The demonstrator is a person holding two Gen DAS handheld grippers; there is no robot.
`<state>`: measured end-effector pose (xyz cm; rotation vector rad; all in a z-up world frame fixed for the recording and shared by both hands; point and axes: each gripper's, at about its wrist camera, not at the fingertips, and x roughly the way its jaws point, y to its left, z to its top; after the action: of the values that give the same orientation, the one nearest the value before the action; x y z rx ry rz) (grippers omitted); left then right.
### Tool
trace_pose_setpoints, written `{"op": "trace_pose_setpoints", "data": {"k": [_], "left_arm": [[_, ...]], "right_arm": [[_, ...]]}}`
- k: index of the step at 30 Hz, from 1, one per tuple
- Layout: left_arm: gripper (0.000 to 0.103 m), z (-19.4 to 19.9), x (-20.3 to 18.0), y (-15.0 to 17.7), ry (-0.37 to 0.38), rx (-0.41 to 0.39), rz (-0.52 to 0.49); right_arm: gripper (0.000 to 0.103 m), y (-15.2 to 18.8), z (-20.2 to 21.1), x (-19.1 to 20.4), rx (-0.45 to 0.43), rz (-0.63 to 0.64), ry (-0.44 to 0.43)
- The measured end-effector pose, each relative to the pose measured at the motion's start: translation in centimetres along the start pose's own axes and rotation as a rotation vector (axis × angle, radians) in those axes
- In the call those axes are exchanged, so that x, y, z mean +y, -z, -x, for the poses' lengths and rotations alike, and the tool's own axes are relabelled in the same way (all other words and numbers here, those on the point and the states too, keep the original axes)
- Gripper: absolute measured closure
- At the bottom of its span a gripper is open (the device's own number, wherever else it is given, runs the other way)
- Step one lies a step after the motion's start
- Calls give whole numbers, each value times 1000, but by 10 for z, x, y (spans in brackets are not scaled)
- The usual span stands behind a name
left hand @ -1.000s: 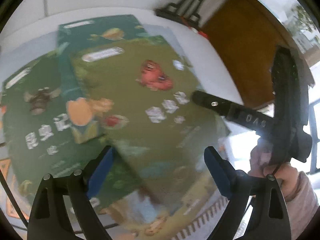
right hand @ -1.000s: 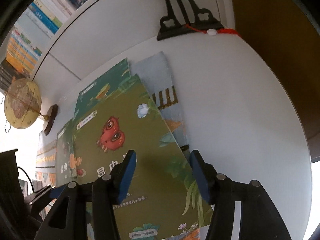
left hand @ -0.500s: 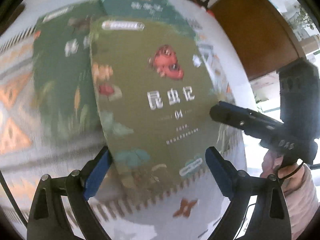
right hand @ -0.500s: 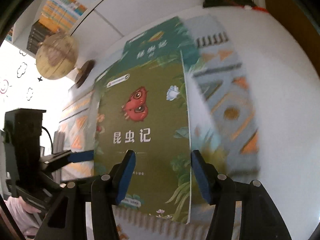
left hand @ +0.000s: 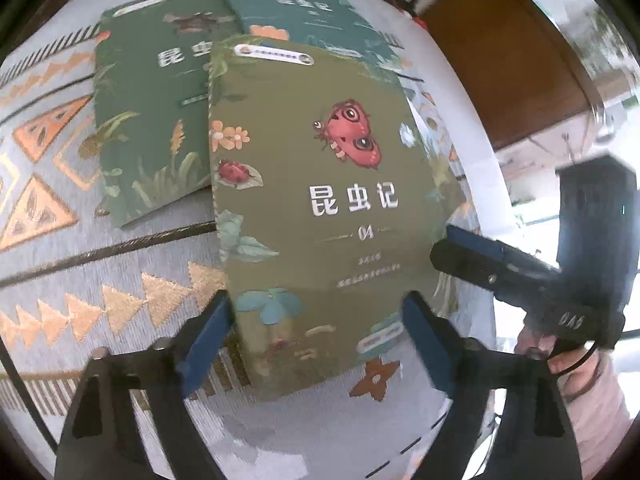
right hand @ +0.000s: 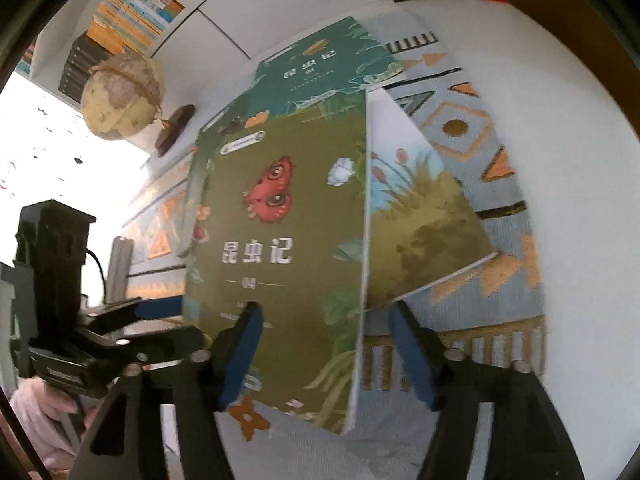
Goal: Organize books
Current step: 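Close the right tool on the olive book's edge while the left tool grips it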
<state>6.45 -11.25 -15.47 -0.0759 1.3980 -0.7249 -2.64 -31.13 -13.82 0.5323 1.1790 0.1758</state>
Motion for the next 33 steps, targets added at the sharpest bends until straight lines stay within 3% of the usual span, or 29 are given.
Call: {"op": "trace_pose_setpoints", "data": {"k": [10,12,14,15,17,18,20,24,27,29,33], "left_arm": [[31,-4,-5,0,-43,-13,-29],[31,-4,-6,-1,-43,-15,-28],[31,-5,-7,-1,-47,-13,-37],[31,-5,-7,-1,-50,-12,-39],[30,-6,-10,-1,-58,-12,-44],[30,-6,-10,-2,-59,-12,-45],[31,-6,-9,-2,-54,-8,-44],[31,-1,1,-5,39,10,20],[31,15,-1,-2,111,-36,16],[34,23,-7,0,132,-58,5],[37,31,-16,2,58,-73,-58]], "right_arm": [[28,1,0,-2,28,-71,-66],[28,6,8,-8,26,-103,-134],[31,11,24,-14,-18,-136,-257],[36,14,30,-19,-32,-162,-319],[46,19,29,-25,-7,-192,-347],[58,23,20,-28,37,-209,-325],[65,32,3,-28,108,-209,-244],[87,38,5,-25,55,-198,-165],[88,35,11,-16,26,-148,-99],[91,32,16,-8,3,-130,-117],[92,22,19,21,-14,-8,-46]]}}
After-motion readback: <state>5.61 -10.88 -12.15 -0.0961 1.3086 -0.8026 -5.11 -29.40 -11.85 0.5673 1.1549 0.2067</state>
